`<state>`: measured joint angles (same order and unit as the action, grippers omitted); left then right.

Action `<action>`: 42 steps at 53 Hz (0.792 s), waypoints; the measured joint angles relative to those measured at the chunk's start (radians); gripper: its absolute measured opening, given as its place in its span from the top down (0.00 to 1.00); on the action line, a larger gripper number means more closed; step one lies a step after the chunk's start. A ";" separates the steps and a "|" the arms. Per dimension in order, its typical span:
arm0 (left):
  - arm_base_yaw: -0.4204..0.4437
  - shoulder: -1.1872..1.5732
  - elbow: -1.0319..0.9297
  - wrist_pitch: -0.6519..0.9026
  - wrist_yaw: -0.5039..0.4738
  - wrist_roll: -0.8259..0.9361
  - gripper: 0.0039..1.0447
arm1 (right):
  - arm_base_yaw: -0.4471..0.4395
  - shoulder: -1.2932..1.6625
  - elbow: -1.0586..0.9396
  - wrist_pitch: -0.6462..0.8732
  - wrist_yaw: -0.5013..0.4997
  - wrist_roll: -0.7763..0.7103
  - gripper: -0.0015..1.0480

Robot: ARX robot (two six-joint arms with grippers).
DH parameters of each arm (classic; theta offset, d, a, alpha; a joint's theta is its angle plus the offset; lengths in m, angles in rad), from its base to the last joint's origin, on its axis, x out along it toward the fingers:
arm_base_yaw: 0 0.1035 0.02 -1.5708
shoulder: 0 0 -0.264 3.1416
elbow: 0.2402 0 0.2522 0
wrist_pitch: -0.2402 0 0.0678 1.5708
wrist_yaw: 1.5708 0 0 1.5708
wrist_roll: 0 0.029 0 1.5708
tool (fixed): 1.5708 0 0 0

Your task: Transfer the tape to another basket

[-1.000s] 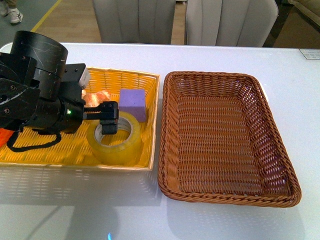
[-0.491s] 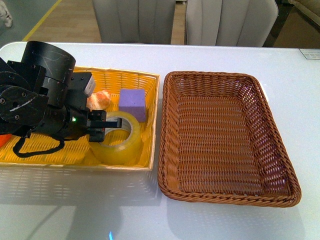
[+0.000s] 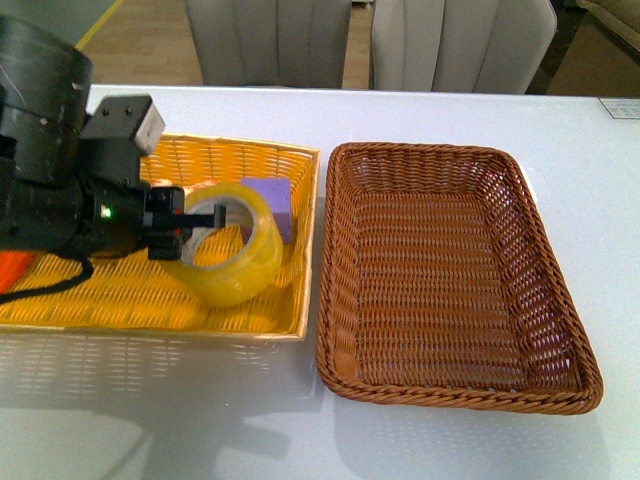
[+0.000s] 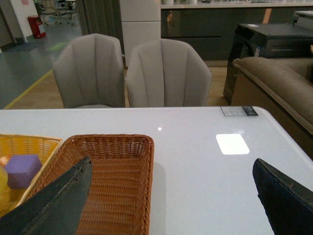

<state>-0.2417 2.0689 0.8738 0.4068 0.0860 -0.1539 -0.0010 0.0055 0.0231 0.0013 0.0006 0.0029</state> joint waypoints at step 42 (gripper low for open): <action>-0.325 0.158 0.426 -0.240 -0.032 -0.066 0.85 | 0.000 0.000 0.000 0.000 0.000 0.000 0.09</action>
<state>-0.5663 2.2265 1.2995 0.1669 0.0536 -0.2199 -0.0010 0.0055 0.0231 0.0013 0.0006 0.0029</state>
